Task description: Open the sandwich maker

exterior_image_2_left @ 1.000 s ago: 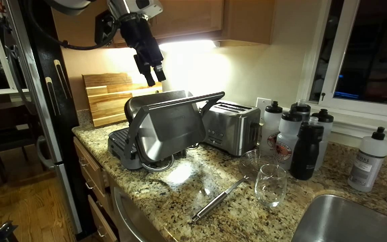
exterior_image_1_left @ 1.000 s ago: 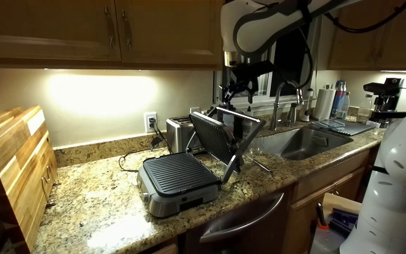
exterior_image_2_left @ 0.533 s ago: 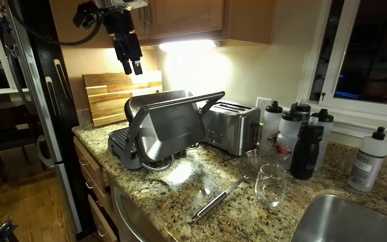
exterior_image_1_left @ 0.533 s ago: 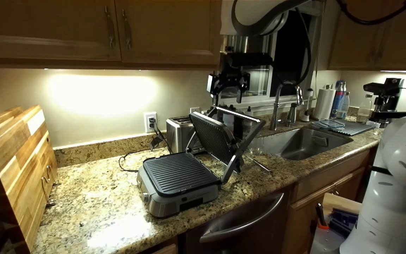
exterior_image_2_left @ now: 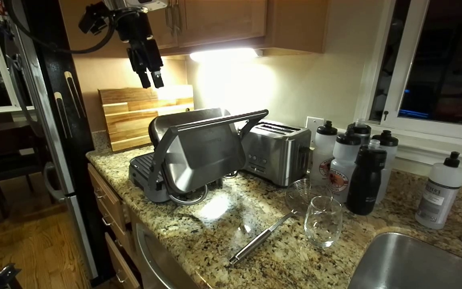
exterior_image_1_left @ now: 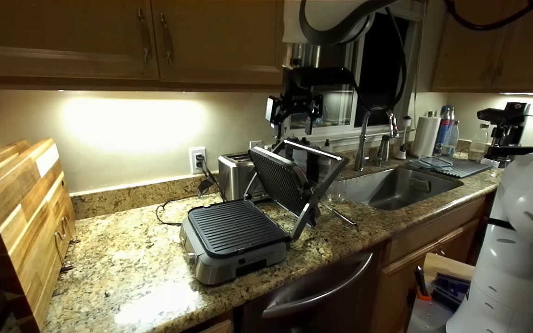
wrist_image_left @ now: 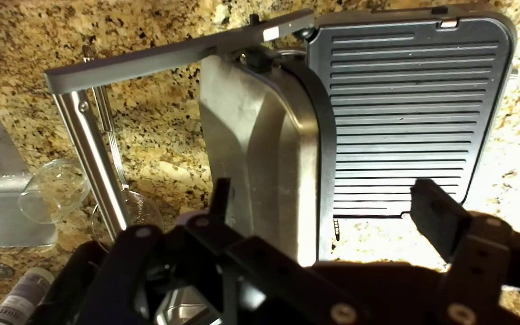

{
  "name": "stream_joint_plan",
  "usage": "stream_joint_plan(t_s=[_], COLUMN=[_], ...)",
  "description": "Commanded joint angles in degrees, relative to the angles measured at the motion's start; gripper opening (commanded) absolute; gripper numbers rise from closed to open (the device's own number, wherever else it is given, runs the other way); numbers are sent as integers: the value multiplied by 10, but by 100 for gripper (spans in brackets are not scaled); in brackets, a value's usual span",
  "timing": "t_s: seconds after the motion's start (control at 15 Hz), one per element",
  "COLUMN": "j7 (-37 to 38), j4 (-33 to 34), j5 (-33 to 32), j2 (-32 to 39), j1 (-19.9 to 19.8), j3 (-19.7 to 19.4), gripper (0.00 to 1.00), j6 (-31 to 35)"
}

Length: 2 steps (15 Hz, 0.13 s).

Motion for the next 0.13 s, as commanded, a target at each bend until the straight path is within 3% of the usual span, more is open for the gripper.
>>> stream_joint_plan(t_s=[0.0,0.07], j7=[-1,-1], j4=[1,1], j5=[1,1], j2=[0,0], j1=[-1,-1], j3=[1,1], gripper=[100,100], j6=[-1,-1])
